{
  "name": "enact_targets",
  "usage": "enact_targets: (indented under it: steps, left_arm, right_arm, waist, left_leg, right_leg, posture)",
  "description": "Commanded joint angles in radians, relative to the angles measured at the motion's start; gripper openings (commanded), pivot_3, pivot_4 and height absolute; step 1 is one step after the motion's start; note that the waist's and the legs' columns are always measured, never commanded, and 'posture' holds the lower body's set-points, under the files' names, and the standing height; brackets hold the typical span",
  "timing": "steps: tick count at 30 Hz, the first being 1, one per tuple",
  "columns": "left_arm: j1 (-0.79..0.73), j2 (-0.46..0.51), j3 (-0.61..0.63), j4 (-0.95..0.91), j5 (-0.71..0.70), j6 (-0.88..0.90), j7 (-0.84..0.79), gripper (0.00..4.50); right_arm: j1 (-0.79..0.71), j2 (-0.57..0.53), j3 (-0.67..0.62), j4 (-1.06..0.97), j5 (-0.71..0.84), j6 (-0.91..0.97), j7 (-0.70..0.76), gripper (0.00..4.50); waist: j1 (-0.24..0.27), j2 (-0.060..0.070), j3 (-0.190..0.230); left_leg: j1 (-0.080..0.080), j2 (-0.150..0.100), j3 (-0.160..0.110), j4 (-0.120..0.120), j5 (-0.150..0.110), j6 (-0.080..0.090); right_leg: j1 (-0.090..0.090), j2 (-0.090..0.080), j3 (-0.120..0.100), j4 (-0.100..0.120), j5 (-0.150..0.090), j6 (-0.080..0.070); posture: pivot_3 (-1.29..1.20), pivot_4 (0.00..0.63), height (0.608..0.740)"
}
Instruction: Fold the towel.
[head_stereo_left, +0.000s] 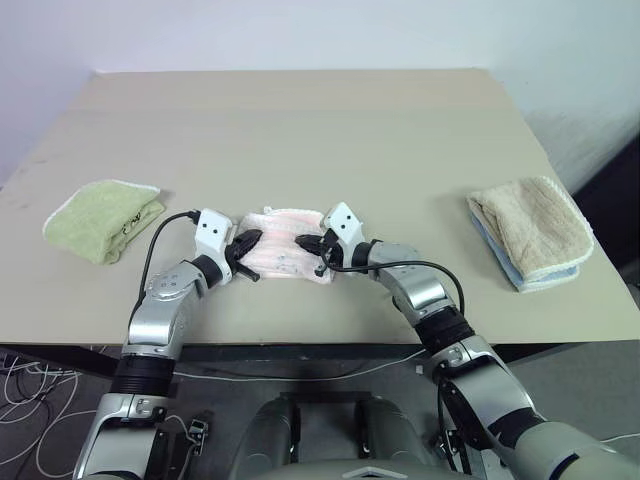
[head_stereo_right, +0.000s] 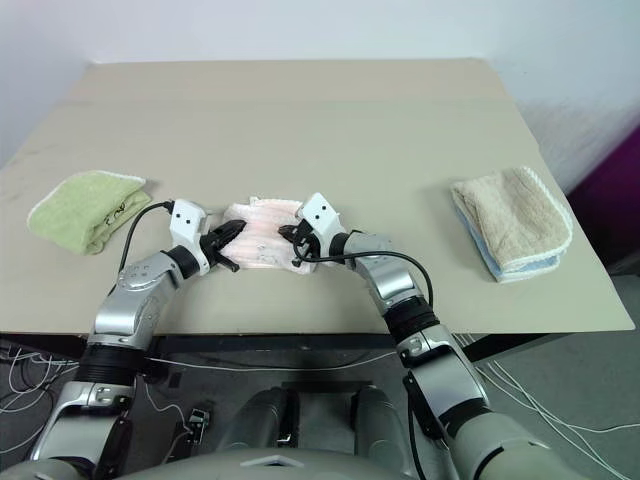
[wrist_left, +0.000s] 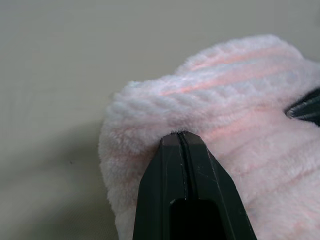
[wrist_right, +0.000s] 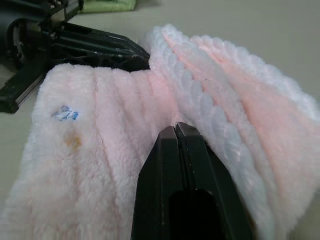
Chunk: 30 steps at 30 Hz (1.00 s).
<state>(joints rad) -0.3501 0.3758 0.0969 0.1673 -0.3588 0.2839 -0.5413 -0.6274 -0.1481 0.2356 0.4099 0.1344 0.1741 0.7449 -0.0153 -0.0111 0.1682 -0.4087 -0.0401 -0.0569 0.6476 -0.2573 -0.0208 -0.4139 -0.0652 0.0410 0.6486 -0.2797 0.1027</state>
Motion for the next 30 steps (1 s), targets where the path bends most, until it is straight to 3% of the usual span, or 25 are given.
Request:
enact_targets:
  steps: [1,8,12,15,20,26,30]
  left_arm:
    - [-0.015,0.021,0.184,-0.114,-0.163,0.061,0.024,0.05]
    - [0.063,0.111,0.296,-0.191,-0.228,0.154,0.026,0.05]
    - [0.097,0.097,0.362,-0.229,-0.406,0.392,0.085,0.05]
    - [0.111,0.060,0.422,-0.246,-0.573,0.572,0.178,0.66]
    - [0.134,-0.019,0.485,-0.277,-0.782,0.722,0.331,2.40]
    - [0.147,-0.081,0.497,-0.281,-0.912,0.765,0.475,4.48]
    - [0.165,-0.096,0.457,-0.277,-0.947,0.792,0.543,4.48]
  right_arm:
    - [0.020,-0.053,-0.086,-0.199,0.087,0.080,0.025,0.00]
    - [0.045,-0.140,-0.190,-0.351,0.176,0.234,0.011,0.00]
    - [0.062,-0.164,-0.196,-0.365,0.165,0.243,-0.005,0.00]
    - [0.076,-0.166,-0.189,-0.380,0.164,0.246,-0.008,0.00]
    - [0.089,-0.167,-0.173,-0.398,0.153,0.243,-0.013,0.00]
    - [0.098,-0.167,-0.166,-0.411,0.151,0.243,-0.021,0.00]
    - [0.101,-0.166,-0.170,-0.418,0.153,0.246,-0.028,0.00]
  waist:
    - [-0.001,0.000,0.000]
    - [-0.001,0.000,0.000]
    - [0.002,0.000,0.000]
    - [0.001,0.000,0.000]
    - [0.000,0.000,0.000]
    - [0.001,0.000,0.000]
    - [0.002,0.000,0.000]
  left_leg:
    - [-0.001,0.000,0.000,0.000,0.000,0.000]
    - [-0.002,0.000,0.000,-0.001,0.000,0.000]
    - [-0.002,0.000,0.000,0.000,0.000,0.000]
    - [-0.002,0.000,0.000,0.000,0.000,0.000]
    - [-0.002,0.000,0.000,0.000,0.000,0.000]
    - [-0.002,0.000,0.000,0.000,0.000,0.000]
    - [-0.002,0.000,0.000,0.000,0.000,0.000]
  right_leg:
    - [-0.001,0.000,0.000,0.000,0.000,0.000]
    - [-0.002,-0.001,0.001,0.000,0.000,0.000]
    - [-0.002,-0.001,0.000,0.000,0.000,0.000]
    - [-0.002,-0.001,0.001,0.000,0.000,0.000]
    - [-0.002,-0.001,0.001,0.000,0.000,0.000]
    - [-0.002,-0.001,0.001,0.000,0.000,0.000]
    - [-0.002,-0.001,0.001,0.000,0.000,0.000]
  posture:
    - [0.00,0.150,0.740]
    - [0.00,0.150,0.740]
    - [0.00,0.150,0.740]
    - [0.00,0.150,0.740]
    - [0.00,0.150,0.740]
    - [0.00,0.150,0.740]
    - [0.00,0.150,0.740]
